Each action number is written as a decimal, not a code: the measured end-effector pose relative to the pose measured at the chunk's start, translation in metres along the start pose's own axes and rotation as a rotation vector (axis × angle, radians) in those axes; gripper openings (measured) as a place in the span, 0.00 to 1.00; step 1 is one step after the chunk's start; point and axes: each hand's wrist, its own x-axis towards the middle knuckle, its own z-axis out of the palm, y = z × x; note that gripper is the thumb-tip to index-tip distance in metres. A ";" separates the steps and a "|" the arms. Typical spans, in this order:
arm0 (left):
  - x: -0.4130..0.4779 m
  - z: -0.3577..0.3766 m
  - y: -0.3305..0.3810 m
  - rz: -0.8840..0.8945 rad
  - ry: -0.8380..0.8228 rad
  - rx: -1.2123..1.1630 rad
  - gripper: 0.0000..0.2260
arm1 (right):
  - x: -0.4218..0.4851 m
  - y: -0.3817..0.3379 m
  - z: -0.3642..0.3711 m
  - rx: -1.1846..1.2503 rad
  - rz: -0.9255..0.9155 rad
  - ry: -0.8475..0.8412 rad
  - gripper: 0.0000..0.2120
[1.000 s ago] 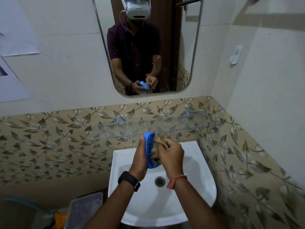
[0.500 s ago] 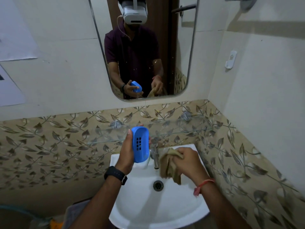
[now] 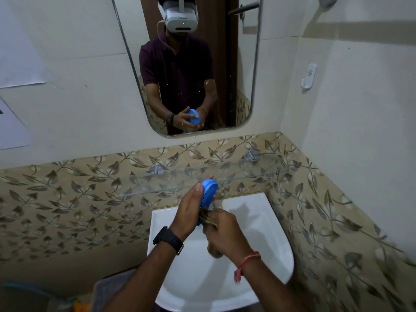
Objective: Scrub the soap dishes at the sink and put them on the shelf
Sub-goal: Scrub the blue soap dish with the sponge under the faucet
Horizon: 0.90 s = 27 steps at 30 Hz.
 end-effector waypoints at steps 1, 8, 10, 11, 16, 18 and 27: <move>-0.002 0.000 -0.001 0.012 0.003 -0.007 0.27 | 0.002 -0.003 -0.005 0.113 0.077 -0.078 0.09; 0.002 -0.002 -0.001 0.133 0.031 -0.016 0.30 | 0.002 -0.007 -0.017 0.084 -0.025 -0.139 0.14; 0.002 0.002 0.000 0.145 0.012 -0.062 0.35 | 0.006 -0.003 -0.018 -0.142 -0.146 -0.007 0.11; 0.001 0.004 0.000 0.139 0.007 -0.099 0.37 | 0.008 0.000 -0.017 -0.201 -0.168 0.045 0.11; 0.000 0.006 -0.001 0.127 0.028 -0.081 0.35 | 0.001 -0.007 -0.010 0.002 -0.025 -0.003 0.13; -0.001 0.004 -0.005 0.131 0.038 -0.100 0.34 | 0.000 -0.009 -0.013 0.285 0.125 -0.162 0.15; 0.000 -0.005 -0.001 -0.161 0.094 -0.590 0.30 | 0.011 0.003 -0.055 1.482 0.456 0.021 0.24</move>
